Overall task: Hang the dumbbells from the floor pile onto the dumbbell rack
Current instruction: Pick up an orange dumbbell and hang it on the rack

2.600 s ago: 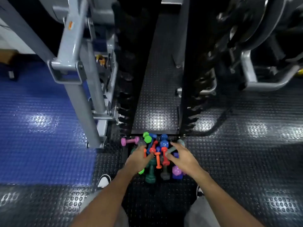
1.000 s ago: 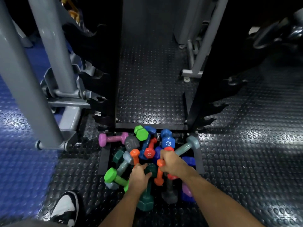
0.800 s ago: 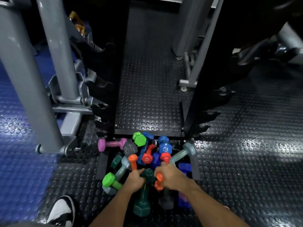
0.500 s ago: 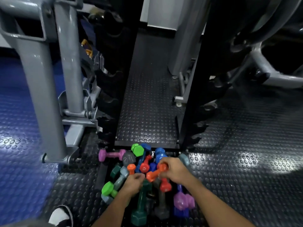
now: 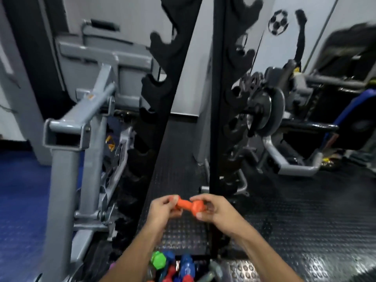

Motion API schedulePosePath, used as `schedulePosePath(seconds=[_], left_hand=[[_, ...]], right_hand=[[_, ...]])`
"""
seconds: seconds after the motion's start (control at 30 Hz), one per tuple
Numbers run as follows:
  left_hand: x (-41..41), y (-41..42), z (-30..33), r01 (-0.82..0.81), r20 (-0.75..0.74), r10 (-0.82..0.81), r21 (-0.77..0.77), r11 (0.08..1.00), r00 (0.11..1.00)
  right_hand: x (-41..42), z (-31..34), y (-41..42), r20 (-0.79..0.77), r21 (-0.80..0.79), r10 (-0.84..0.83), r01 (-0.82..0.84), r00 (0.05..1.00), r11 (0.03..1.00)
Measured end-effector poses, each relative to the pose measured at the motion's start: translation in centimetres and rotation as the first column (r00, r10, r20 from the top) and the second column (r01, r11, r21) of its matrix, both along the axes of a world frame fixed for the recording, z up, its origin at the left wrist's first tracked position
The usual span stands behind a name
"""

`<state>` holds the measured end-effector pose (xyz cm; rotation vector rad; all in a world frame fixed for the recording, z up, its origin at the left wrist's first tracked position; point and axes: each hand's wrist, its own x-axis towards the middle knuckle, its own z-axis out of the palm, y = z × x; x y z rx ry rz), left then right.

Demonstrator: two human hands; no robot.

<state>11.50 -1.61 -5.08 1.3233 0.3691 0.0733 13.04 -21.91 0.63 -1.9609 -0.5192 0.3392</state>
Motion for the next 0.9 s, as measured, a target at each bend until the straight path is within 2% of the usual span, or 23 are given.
schedulePosePath(seconds=[0.17,0.3,0.47,0.6,0.63,0.7,0.77,0.9], left_hand=[[2.9,-0.7,12.4,-0.027,0.214,0.009,0.079,0.996,0.977],[4.4,-1.8,20.2,-0.070,0.314,0.025,0.132,0.989,0.949],[4.9,-3.3,27.9,-0.037,0.412,-0.026,0.146,0.989,0.911],[5.4,-4.3,33.4,0.001,0.425,-0.062,0.141,0.990,0.903],[5.8,-4.4,34.5,-0.027,0.426,-0.052,0.177,0.984,0.903],[6.4,-4.3,36.2,-0.111,0.415,-0.045,0.343,0.933,0.909],[6.3,-4.5,37.6,-0.122,0.395,-0.082,0.465,0.877,0.915],[5.8,-5.3,39.2,0.000,0.387,-0.214,0.484,0.875,0.897]], right_hand=[[1.0,11.0,-1.0,0.197,0.104,-0.038,0.018,0.980,0.994],[0.7,17.8,-1.4,0.265,0.162,-0.041,-0.003,0.963,0.987],[0.5,24.4,-1.9,0.372,0.210,-0.111,0.033,0.921,0.977],[0.1,28.6,-2.5,0.454,0.300,-0.217,0.081,0.864,0.951],[-0.1,29.7,-2.7,0.476,0.327,-0.254,0.099,0.842,0.940],[-0.3,31.6,-2.8,0.521,0.379,-0.321,0.122,0.791,0.917],[-0.2,33.4,-2.6,0.555,0.427,-0.392,0.152,0.733,0.891],[1.2,36.8,-1.8,0.563,0.502,-0.518,0.231,0.644,0.833]])
